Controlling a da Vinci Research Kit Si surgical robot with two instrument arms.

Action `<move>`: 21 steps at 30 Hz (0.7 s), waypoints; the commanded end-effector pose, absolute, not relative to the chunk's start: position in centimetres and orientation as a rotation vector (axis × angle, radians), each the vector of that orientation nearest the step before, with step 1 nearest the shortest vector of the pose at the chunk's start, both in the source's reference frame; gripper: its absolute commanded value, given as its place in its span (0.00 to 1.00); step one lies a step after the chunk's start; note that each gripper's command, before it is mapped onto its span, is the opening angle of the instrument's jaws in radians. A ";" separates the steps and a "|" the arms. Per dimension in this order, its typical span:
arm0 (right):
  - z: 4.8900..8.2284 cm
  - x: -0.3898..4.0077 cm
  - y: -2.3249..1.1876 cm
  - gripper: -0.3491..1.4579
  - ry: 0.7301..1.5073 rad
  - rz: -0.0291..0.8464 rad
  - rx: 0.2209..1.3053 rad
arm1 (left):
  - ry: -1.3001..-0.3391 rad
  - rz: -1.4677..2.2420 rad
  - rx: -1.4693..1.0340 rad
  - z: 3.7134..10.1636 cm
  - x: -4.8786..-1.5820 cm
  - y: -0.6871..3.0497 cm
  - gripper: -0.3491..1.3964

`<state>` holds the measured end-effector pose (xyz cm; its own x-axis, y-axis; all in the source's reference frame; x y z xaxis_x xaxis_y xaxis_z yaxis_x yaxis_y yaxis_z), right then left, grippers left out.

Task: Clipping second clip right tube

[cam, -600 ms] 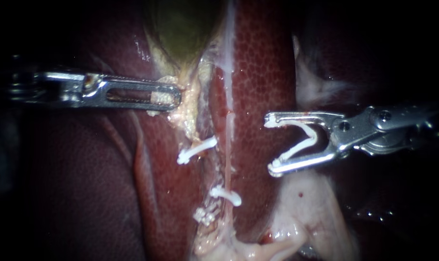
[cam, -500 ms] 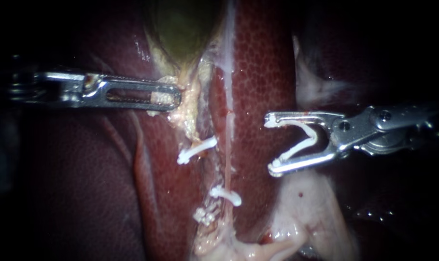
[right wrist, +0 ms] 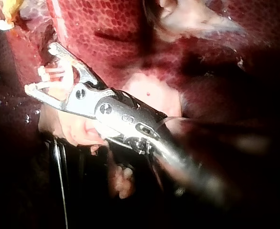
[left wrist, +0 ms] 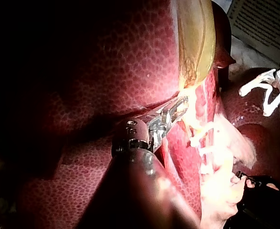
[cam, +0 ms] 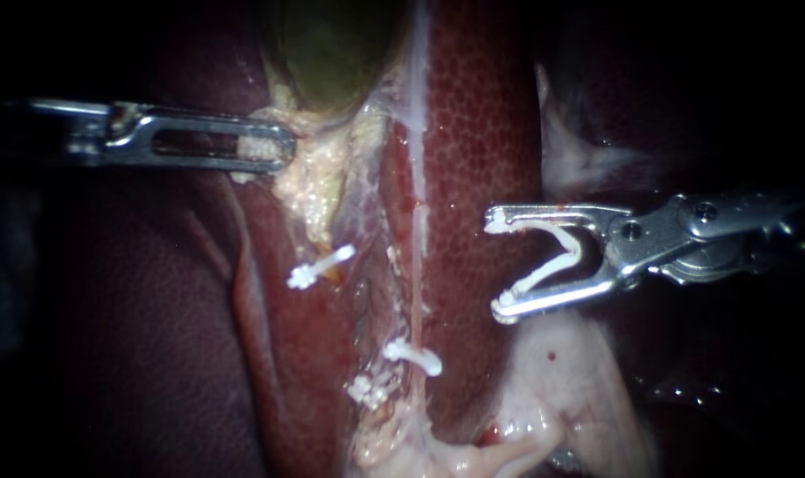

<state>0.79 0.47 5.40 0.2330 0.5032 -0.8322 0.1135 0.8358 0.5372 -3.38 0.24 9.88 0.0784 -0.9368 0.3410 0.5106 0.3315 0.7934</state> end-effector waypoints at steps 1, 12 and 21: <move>5.40 0.79 0.47 0.52 1.326 0.288 0.558 | -0.973 -1.170 0.544 9.83 -3.34 0.26 0.00; 5.42 0.80 0.46 0.52 1.326 0.287 0.557 | -1.001 -1.178 0.523 9.57 -3.16 0.36 0.00; 5.72 0.91 0.28 0.52 1.321 0.285 0.558 | -1.001 -1.178 0.521 9.58 -3.16 0.34 0.00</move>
